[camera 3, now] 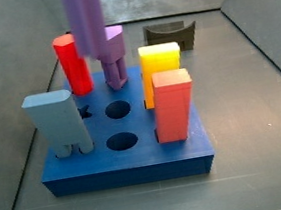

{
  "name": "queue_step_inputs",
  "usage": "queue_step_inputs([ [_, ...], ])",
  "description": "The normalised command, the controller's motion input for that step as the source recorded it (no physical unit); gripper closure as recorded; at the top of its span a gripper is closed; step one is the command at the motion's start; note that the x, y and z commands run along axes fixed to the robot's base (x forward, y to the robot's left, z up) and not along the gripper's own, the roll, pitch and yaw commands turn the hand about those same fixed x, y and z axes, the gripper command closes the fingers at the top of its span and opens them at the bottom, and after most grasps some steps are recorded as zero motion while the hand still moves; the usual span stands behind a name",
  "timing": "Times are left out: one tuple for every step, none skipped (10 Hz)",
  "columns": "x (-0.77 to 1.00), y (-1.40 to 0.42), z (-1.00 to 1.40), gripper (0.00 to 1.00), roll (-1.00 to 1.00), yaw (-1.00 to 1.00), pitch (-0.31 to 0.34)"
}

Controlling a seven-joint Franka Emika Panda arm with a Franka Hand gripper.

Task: Pick up the star object. Move up. Move to above the board. Insert the star object.
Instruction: Insert the star object.

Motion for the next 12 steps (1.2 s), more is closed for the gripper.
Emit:
queue_step_inputs([
  [-0.35, 0.00, -0.87, 1.00, 0.01, -0.26, -0.196],
  [-0.20, 0.00, -0.93, 1.00, 0.06, -0.10, -0.167],
  [-0.19, 0.00, -0.92, 1.00, 0.03, -0.12, -0.177],
  [-0.16, -0.04, -0.81, 1.00, 0.04, -0.03, -0.191],
  [-0.07, -0.03, -0.77, 1.00, 0.02, 0.00, -0.160],
  [-0.14, -0.08, -0.73, 1.00, 0.04, 0.00, -0.146],
  [-0.19, -0.07, -0.63, 1.00, 0.11, 0.00, -0.044],
  [-0.24, -0.09, -0.53, 1.00, 0.08, -0.02, -0.019],
  [-0.19, -0.11, -0.36, 1.00, 0.04, -0.03, -0.026],
  [-0.11, -0.10, -0.27, 1.00, 0.02, -0.01, -0.017],
  [-0.06, -0.11, -0.29, 1.00, 0.02, 0.00, -0.010],
  [-0.16, -0.13, -0.31, 1.00, 0.04, 0.00, -0.013],
])
